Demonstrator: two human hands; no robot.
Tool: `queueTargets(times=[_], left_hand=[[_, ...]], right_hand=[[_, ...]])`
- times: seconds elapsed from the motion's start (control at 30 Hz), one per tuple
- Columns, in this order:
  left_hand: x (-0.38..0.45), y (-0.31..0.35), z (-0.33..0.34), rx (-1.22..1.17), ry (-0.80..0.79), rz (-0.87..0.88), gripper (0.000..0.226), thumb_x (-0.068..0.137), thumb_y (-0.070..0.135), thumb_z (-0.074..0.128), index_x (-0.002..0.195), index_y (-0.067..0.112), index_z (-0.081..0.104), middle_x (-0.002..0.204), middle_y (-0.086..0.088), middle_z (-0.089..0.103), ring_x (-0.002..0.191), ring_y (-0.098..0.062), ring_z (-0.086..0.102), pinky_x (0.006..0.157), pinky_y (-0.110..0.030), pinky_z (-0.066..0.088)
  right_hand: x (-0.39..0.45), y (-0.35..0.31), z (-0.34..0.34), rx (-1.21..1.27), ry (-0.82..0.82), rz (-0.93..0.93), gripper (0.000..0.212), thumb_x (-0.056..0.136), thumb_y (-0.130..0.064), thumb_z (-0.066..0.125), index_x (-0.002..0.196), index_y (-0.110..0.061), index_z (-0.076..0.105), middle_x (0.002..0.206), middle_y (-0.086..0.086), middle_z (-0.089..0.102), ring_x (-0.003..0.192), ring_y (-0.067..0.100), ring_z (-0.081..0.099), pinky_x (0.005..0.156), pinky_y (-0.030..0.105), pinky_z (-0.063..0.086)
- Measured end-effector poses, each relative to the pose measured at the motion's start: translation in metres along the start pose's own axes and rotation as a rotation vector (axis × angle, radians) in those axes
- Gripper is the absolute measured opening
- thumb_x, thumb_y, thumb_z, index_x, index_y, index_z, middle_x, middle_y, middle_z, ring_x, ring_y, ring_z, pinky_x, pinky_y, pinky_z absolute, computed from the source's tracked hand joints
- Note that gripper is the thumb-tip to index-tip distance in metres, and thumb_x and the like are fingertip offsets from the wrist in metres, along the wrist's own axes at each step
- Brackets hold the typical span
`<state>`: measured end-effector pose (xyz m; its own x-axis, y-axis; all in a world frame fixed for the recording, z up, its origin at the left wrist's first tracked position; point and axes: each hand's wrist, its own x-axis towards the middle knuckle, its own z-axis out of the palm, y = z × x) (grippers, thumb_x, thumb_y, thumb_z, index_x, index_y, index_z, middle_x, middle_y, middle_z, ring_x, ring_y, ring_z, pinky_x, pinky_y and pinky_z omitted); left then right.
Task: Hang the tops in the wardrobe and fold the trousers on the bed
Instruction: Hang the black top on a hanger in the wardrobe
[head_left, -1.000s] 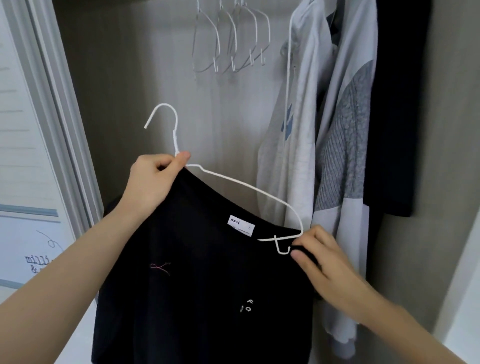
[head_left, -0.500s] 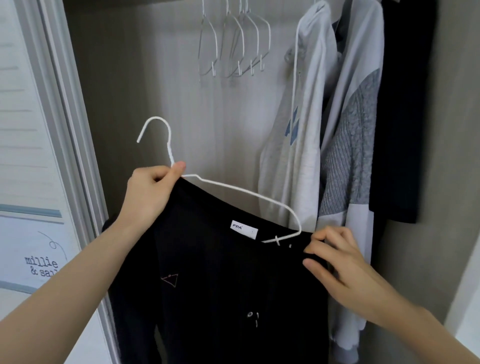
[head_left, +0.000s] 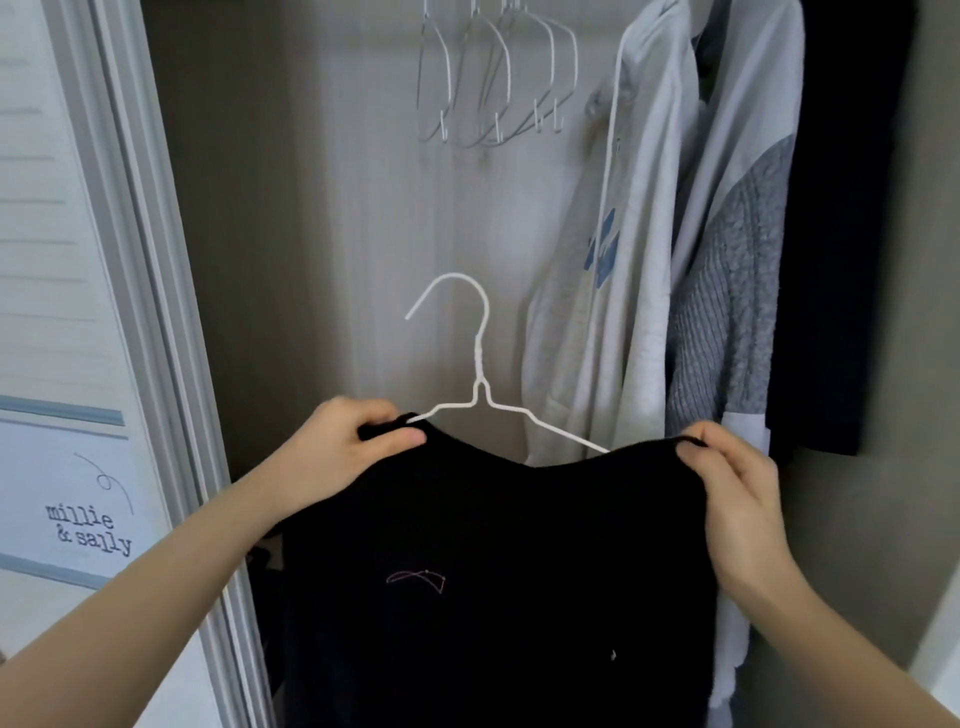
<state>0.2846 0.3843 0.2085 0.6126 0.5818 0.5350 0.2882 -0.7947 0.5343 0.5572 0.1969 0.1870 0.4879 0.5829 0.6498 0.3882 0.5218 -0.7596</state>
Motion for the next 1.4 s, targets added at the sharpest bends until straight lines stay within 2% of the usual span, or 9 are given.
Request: queueTargets(times=[0.27, 0.4, 0.73, 0.8, 0.87, 0.93, 1.07, 1.2, 1.4], left_hand=[[-0.012, -0.024, -0.01, -0.01, 0.151, -0.034, 0.053, 0.087, 0.059, 0.054, 0.056, 0.019, 0.043, 0.053, 0.003, 0.037, 0.05, -0.007, 0.037, 0.051, -0.023, 0.031], [0.002, 0.0, 0.001, 0.133, 0.127, 0.156, 0.047, 0.09, 0.06, 0.052, 0.063, 0.022, 0.052, 0.061, 0.003, 0.049, 0.058, -0.013, 0.049, 0.058, -0.023, 0.037], [0.008, -0.015, -0.036, -0.108, 0.295, -0.095, 0.054, 0.079, 0.049, 0.063, 0.058, 0.001, 0.052, 0.051, -0.002, 0.041, 0.048, -0.013, 0.038, 0.047, -0.024, 0.03], [0.014, -0.017, -0.034, -0.148, 0.381, -0.121, 0.05, 0.082, 0.043, 0.065, 0.058, 0.001, 0.052, 0.051, -0.001, 0.042, 0.047, -0.01, 0.038, 0.044, -0.02, 0.03], [0.021, -0.02, -0.034, -0.185, 0.416, -0.144, 0.045, 0.086, 0.034, 0.067, 0.056, 0.004, 0.053, 0.049, 0.0, 0.042, 0.046, -0.009, 0.038, 0.042, -0.018, 0.03], [0.028, -0.023, -0.035, -0.229, 0.362, -0.155, 0.042, 0.087, 0.03, 0.069, 0.057, 0.003, 0.056, 0.049, -0.007, 0.043, 0.047, -0.013, 0.041, 0.044, -0.02, 0.031], [0.048, -0.028, -0.041, -0.182, 0.244, -0.148, 0.023, 0.089, 0.029, 0.067, 0.074, 0.013, 0.075, 0.071, -0.017, 0.066, 0.064, -0.019, 0.06, 0.062, -0.03, 0.045], [0.078, -0.024, -0.039, 0.167, 0.281, 0.008, 0.019, 0.096, 0.028, 0.058, 0.084, 0.023, 0.072, 0.081, 0.005, 0.061, 0.079, -0.013, 0.06, 0.077, -0.035, 0.045], [0.133, 0.012, -0.003, 0.233, 0.222, 0.023, 0.026, 0.102, 0.025, 0.044, 0.106, 0.013, 0.067, 0.105, -0.007, 0.062, 0.101, -0.026, 0.059, 0.089, -0.034, 0.043]], right_hand=[[0.013, -0.011, -0.02, -0.605, -0.444, -0.347, 0.021, 0.079, -0.022, 0.042, 0.061, -0.013, 0.051, 0.1, -0.003, 0.052, 0.082, 0.018, 0.058, 0.074, 0.03, 0.043], [0.016, -0.01, 0.01, -0.714, -0.447, -0.317, 0.02, 0.09, -0.022, 0.033, 0.074, -0.018, 0.045, 0.068, -0.003, 0.05, 0.065, 0.01, 0.052, 0.063, 0.03, 0.04], [0.025, -0.024, -0.001, -0.264, -0.3, -0.073, 0.026, 0.084, 0.017, 0.051, 0.091, -0.007, 0.055, 0.079, 0.013, 0.058, 0.072, 0.019, 0.055, 0.067, 0.021, 0.044], [0.032, -0.03, -0.004, -0.152, -0.363, -0.007, 0.017, 0.087, -0.013, 0.065, 0.101, -0.012, 0.057, 0.091, 0.011, 0.066, 0.084, 0.019, 0.063, 0.077, 0.021, 0.048], [0.041, -0.03, -0.009, -0.291, -0.392, 0.078, 0.062, 0.072, -0.071, 0.061, 0.091, -0.012, 0.064, 0.086, 0.012, 0.066, 0.08, 0.017, 0.062, 0.077, 0.025, 0.048], [0.046, -0.03, -0.01, -0.452, -0.501, 0.178, 0.093, 0.065, -0.088, 0.048, 0.085, 0.003, 0.06, 0.077, 0.019, 0.063, 0.074, 0.019, 0.054, 0.073, 0.034, 0.046], [0.046, -0.058, -0.002, -0.319, -0.592, 0.33, 0.072, 0.086, -0.063, 0.054, 0.098, 0.007, 0.065, 0.1, 0.028, 0.067, 0.095, 0.029, 0.067, 0.089, 0.041, 0.051], [0.047, -0.093, 0.006, -0.016, -0.361, 0.38, 0.035, 0.085, -0.035, 0.052, 0.08, -0.012, 0.079, 0.092, 0.01, 0.075, 0.085, 0.019, 0.072, 0.072, 0.024, 0.058], [0.046, -0.138, 0.007, 0.194, -0.118, 0.387, 0.03, 0.08, -0.03, 0.062, 0.079, -0.004, 0.077, 0.09, 0.018, 0.074, 0.075, 0.026, 0.073, 0.064, 0.032, 0.06]])
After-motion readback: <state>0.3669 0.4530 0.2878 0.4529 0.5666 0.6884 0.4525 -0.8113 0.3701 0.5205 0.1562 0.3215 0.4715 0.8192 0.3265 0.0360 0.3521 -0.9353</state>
